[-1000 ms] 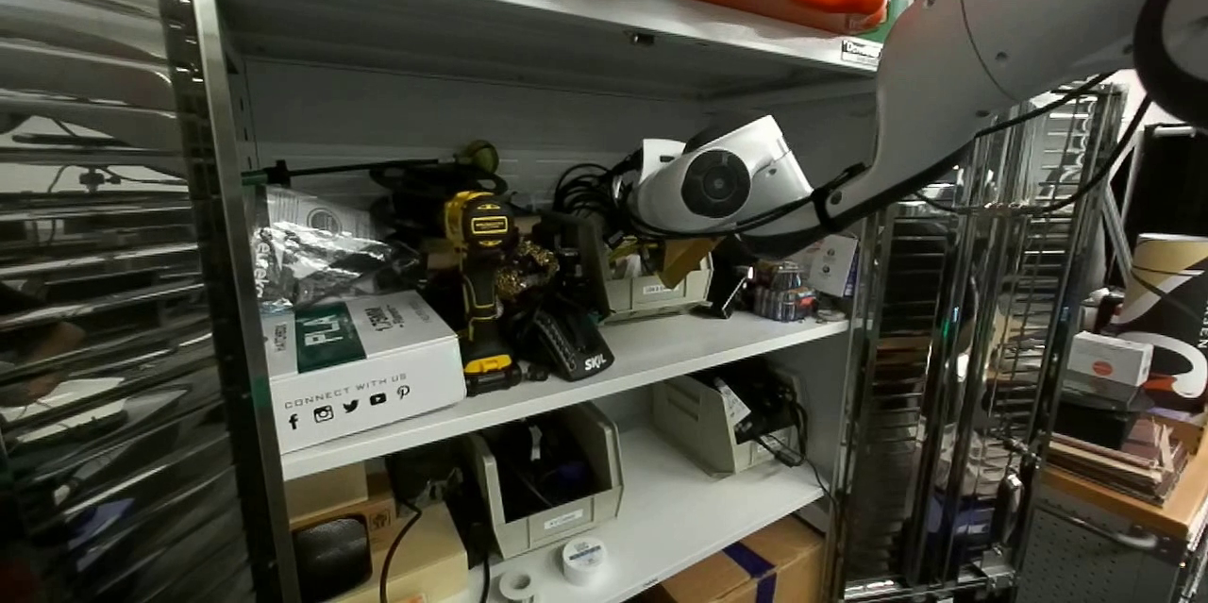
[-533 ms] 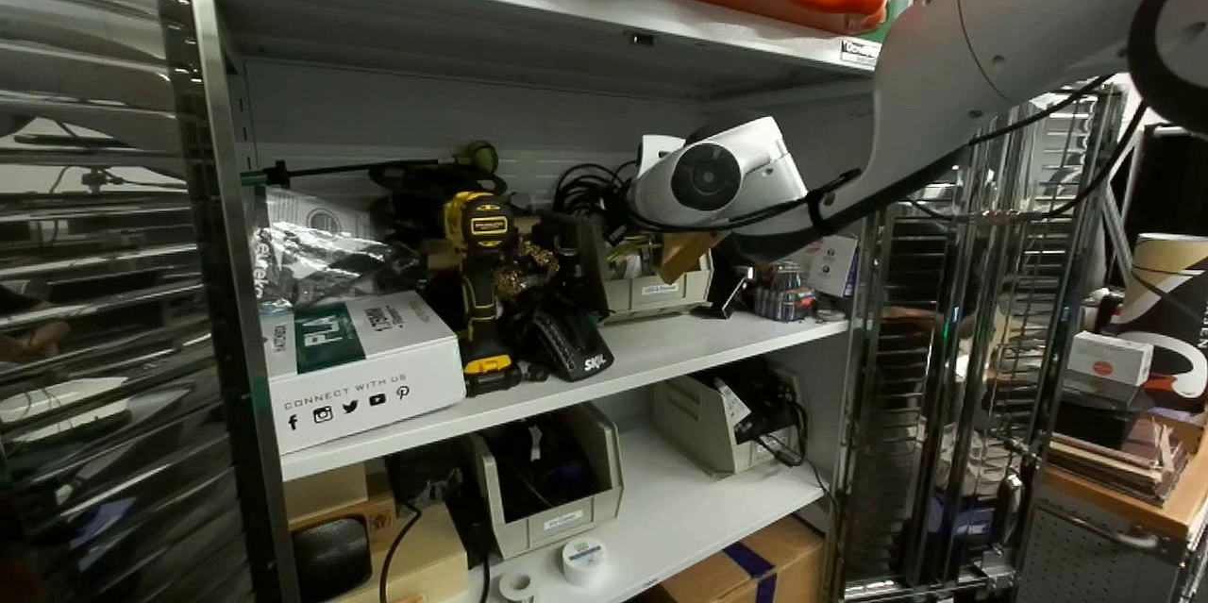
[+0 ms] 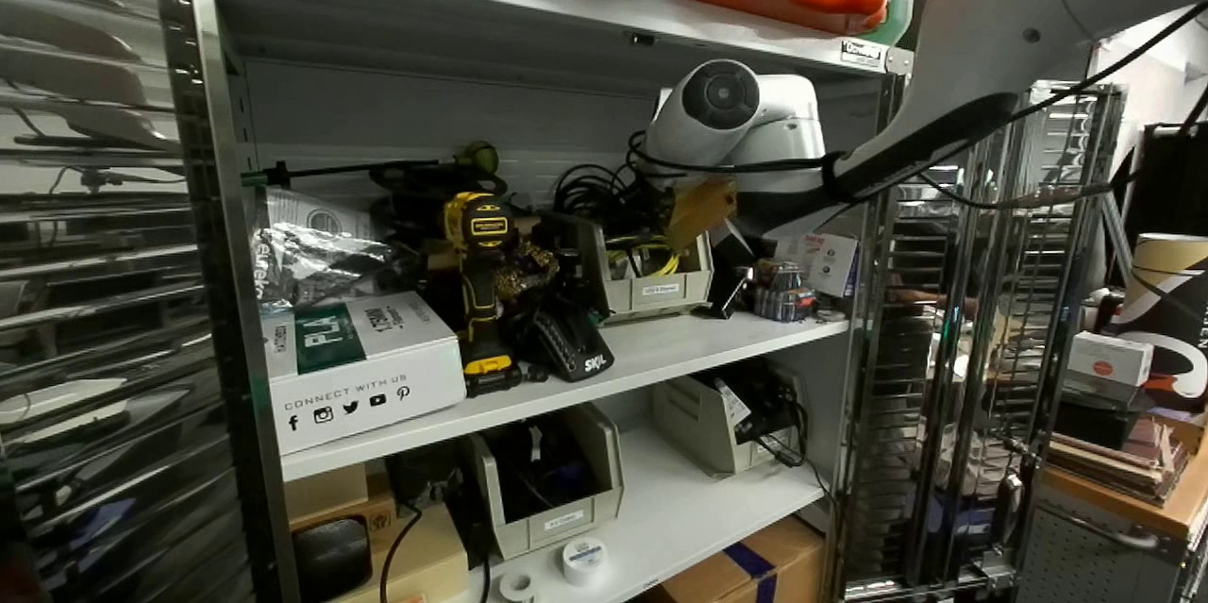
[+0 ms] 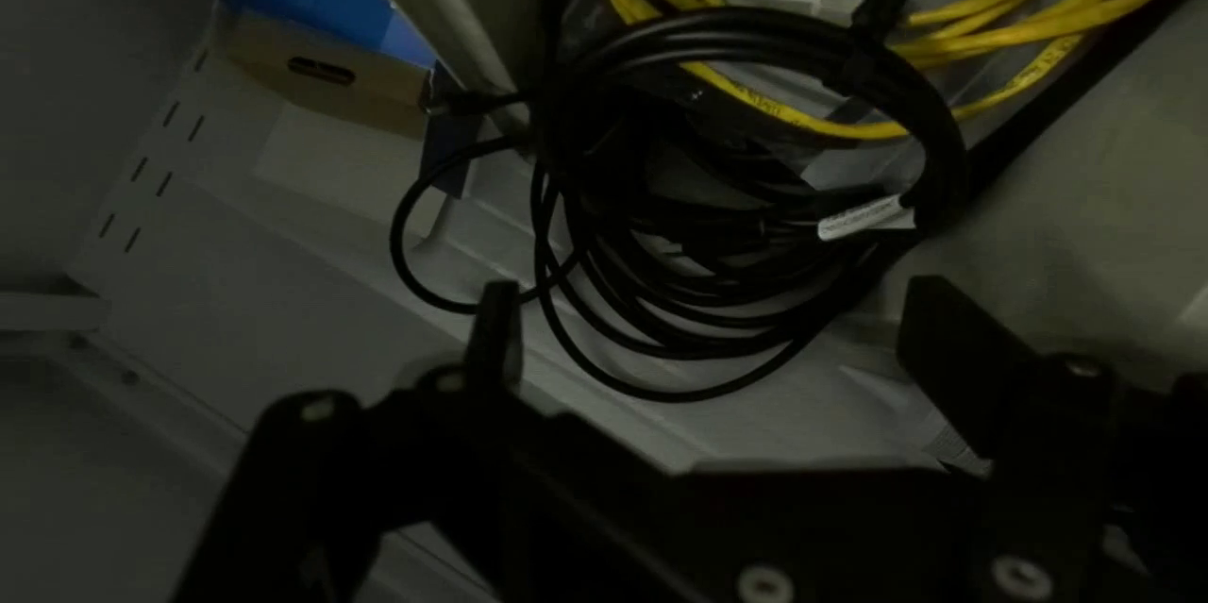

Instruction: Put the cable in the storage box

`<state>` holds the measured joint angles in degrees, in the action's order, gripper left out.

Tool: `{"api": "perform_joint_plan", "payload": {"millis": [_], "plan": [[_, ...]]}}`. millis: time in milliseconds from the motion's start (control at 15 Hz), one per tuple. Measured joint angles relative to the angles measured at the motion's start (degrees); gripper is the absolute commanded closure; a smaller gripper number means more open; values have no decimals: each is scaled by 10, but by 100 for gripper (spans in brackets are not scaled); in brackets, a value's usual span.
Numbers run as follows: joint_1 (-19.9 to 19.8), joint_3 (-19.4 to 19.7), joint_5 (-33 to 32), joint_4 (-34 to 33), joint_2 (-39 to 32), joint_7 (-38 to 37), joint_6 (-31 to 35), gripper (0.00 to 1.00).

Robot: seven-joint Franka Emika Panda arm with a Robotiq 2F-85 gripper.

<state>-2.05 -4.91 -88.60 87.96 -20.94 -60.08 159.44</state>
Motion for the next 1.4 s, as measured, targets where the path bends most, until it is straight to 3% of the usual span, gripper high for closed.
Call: {"api": "perform_joint_plan", "payload": {"millis": [400, 800, 1000, 1133, 1400], "plan": [[-32, 1, 161, 192, 145, 100, -16, 0], [-30, 26, 446, 400, 281, 346, -96, 0], [14, 57, 591, 455, 358, 474, -219, 0], [20, 59, 678, 456, 405, 556, -325, 0], [20, 69, 778, 425, 465, 669, -508, 0]]}}
